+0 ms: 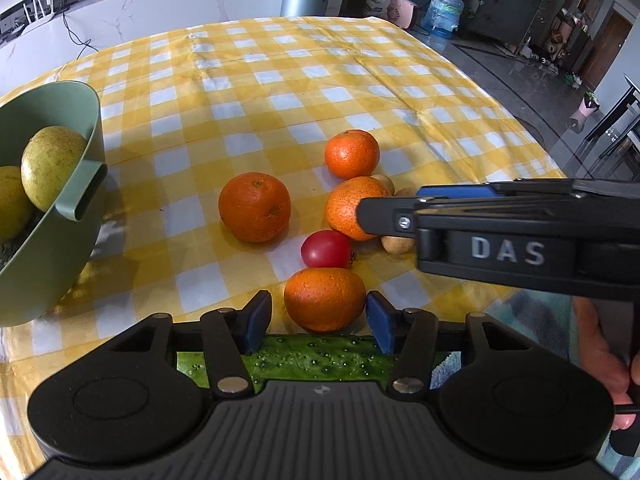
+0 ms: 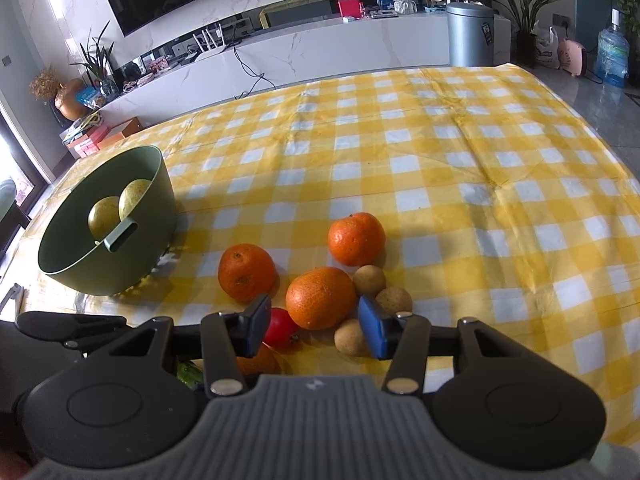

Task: Organize fruits
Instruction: 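Grasp an orange with the left tool while the right tool grasps another orange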

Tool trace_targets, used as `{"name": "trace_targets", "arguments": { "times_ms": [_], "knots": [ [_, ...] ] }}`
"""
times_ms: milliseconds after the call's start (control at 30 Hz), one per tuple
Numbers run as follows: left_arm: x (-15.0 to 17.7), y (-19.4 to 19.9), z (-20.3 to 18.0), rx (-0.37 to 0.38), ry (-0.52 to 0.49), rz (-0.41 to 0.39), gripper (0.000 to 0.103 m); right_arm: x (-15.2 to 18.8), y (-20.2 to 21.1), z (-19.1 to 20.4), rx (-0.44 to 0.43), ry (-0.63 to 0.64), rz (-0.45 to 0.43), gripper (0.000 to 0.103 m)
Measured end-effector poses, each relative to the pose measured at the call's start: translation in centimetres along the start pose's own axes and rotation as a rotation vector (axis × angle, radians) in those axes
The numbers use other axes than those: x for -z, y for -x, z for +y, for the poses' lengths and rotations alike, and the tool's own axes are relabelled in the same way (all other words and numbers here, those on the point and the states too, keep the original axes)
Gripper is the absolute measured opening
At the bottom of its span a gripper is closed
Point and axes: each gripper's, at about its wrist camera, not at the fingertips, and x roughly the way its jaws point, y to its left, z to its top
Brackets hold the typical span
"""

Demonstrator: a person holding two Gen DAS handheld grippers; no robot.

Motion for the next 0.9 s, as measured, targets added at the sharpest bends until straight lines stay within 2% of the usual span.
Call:
{"name": "trace_targets", "arguments": {
  "times_ms": [100, 233, 467, 633, 900],
  "knots": [
    [0.0, -0.1, 0.1, 0.012, 0.003, -0.004, 0.060, -0.2, -0.6, 0.0, 0.003, -0.010, 0.008, 0.046],
    [0.0, -0.4, 0.4, 0.035, 0.022, -0.009, 0.058, -0.5, -1.5, 0.1, 0.007, -0.016, 0.030, 0.039],
    [0.1, -0.5, 0.4, 0.058, 0.021, -0.019, 0.051, -0.6, -2.1, 0.0, 0.025, -0.037, 0.033, 0.041],
    [0.2, -0.5, 0.5, 0.065, 0.023, -0.027, 0.051, -0.7, -2.4, 0.0, 0.043, -0.049, 0.038, 0.041],
    [0.3, -0.3, 0.4, 0.060, 0.024, -0.031, 0.050, -0.6, -2.6, 0.8, 0.062, 0.002, 0.040, 0.040]
  ]
}}
